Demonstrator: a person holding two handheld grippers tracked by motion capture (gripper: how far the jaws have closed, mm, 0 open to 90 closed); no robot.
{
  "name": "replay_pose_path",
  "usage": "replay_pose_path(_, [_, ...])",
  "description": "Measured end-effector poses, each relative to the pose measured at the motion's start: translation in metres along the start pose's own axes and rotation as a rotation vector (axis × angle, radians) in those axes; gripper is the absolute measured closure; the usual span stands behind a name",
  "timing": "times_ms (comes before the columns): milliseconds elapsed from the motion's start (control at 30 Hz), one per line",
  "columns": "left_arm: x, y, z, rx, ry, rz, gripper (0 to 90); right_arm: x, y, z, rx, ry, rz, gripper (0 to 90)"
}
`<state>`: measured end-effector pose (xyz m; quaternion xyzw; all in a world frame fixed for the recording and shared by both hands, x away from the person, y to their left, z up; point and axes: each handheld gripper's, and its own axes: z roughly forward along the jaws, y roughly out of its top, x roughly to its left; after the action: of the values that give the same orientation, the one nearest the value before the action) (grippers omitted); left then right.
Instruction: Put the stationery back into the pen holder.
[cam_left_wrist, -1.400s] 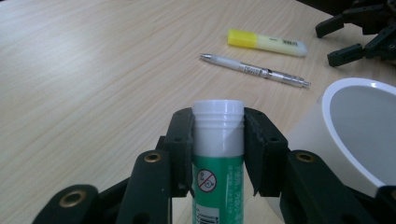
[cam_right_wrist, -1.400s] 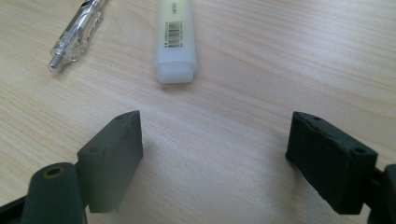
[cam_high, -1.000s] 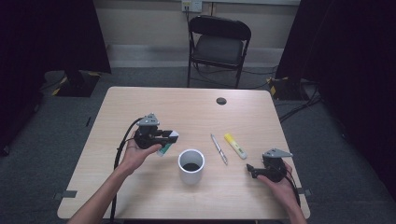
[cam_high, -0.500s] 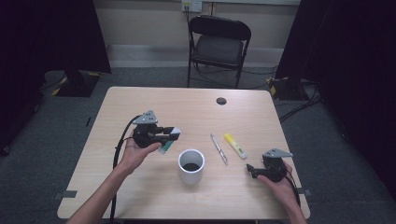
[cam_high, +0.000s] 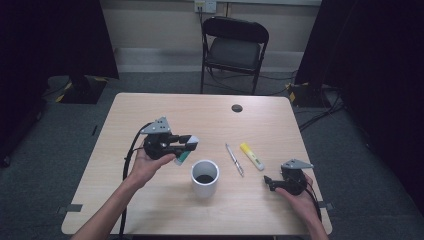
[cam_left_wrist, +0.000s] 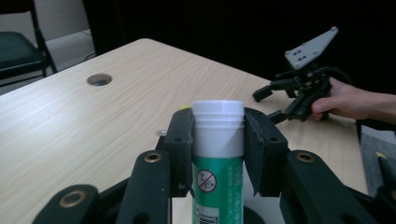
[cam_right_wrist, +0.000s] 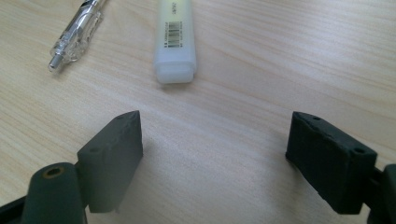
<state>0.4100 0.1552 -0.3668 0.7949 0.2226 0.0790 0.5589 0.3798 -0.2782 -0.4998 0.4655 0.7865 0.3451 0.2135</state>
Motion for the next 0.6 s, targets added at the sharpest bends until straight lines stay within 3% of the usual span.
replay_pose_path(267, [-0.02,0.008,0.008,-0.017,-0.066,0.022,65.2,0.0,0.0,0.0,0.0,0.0,0.0,17.6])
replay_pose_path(400, [-0.024,0.009,0.013,-0.029,-0.083,0.012,65.2,0.0,0.0,0.0,0.0,0.0,0.001,17.6])
replay_pose_path(600, [-0.029,0.009,0.02,-0.023,-0.092,0.029,65.2,0.0,0.0,0.0,0.0,0.0,0.001,17.6])
